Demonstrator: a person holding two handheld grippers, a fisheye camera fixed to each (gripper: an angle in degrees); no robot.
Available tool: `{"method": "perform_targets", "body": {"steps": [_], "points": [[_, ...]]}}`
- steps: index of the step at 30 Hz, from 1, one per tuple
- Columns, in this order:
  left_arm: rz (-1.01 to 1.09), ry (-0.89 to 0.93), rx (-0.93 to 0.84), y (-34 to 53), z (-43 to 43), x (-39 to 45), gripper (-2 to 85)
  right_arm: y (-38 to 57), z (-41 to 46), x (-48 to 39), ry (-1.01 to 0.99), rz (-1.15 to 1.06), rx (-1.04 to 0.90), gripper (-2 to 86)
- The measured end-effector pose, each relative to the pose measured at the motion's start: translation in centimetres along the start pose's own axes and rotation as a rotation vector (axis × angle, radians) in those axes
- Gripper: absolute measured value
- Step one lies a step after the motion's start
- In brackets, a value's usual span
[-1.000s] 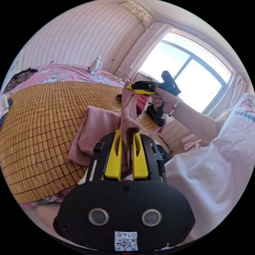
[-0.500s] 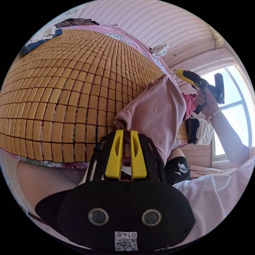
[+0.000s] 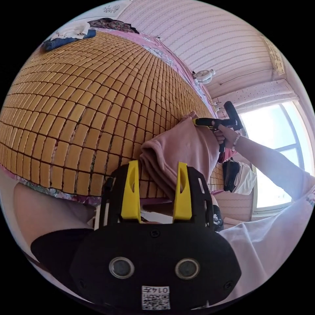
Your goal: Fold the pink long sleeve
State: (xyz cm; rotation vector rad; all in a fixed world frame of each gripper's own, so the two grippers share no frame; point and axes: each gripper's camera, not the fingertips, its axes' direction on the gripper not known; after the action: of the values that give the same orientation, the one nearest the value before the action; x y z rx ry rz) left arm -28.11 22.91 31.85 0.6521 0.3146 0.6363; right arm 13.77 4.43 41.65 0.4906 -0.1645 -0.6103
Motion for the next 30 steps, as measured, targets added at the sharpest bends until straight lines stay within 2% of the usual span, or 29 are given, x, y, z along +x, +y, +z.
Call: {"method": "perform_targets", "body": {"steps": [3,7,10,14,18,23,27,30], "points": [[0.03,-0.039,-0.063,-0.4,1.5,0.6,12.0,1.6,-0.2,0.5,-0.082,-0.016,-0.004,9.3],[0.075,-0.044,-0.075,0.5,1.7,0.9,7.7,6.6,-1.9,-0.5,-0.025,-0.099,0.104,7.9],[0.144,-0.04,-0.089,1.9,0.7,1.7,6.0,12.7,-4.3,0.3,-0.141,-0.097,0.29,7.7],[0.395,-0.034,-0.044,4.3,-2.8,4.9,5.1,23.9,-6.8,2.4,-0.307,-0.052,0.537,7.7],[0.638,-0.056,-0.016,7.0,-6.2,9.1,5.0,33.6,-7.9,2.8,-0.405,-0.064,0.741,7.7],[0.811,-0.006,0.012,8.0,-8.4,13.9,4.9,45.1,-8.6,4.1,-0.515,-0.005,1.023,7.8],[0.961,0.099,-0.03,6.6,-7.3,18.6,4.9,50.1,-11.3,5.7,-0.502,-0.014,1.131,7.8],[1.045,0.184,-0.093,4.9,-4.4,22.3,4.9,52.8,-16.2,7.1,-0.396,-0.067,1.153,7.8]]}}
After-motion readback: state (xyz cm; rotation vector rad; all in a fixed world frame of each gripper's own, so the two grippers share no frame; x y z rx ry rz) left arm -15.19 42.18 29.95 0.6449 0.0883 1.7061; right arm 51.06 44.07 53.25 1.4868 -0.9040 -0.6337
